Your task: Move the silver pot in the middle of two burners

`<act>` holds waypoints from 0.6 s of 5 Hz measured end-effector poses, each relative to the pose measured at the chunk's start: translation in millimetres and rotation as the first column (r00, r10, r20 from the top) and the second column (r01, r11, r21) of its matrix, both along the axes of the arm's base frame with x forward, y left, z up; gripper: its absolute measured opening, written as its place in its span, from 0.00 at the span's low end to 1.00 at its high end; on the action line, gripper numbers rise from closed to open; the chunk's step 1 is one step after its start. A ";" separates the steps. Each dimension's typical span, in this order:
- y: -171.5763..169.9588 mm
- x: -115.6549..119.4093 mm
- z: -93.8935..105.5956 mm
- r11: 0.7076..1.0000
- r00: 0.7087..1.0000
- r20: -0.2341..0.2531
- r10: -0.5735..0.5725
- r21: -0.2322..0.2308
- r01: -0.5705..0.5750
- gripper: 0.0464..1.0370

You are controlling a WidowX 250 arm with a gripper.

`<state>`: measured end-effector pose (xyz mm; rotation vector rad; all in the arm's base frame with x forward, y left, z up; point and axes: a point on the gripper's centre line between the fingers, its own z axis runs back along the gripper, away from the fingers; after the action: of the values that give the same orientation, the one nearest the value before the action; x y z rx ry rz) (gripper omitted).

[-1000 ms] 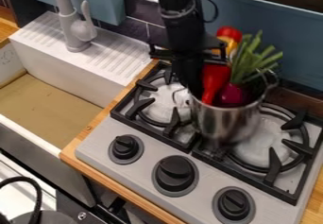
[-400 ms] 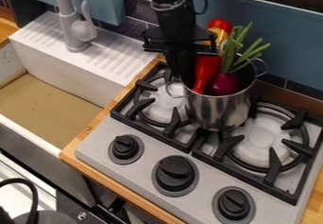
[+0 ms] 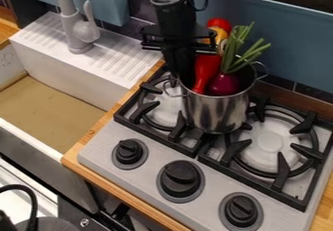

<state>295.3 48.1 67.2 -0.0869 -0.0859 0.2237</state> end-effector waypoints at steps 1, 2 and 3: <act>1.3 -0.6 -1.5 1.000 1.000 -0.007 -0.001 0.008 0.001 0.03; 2.6 4.8 -0.7 1.000 1.000 0.026 0.003 0.015 -0.003 0.17; 3.9 4.9 -0.4 0.999 0.999 0.029 0.035 -0.005 -0.035 0.42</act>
<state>300.2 52.1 66.8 -0.0931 -0.1163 0.2576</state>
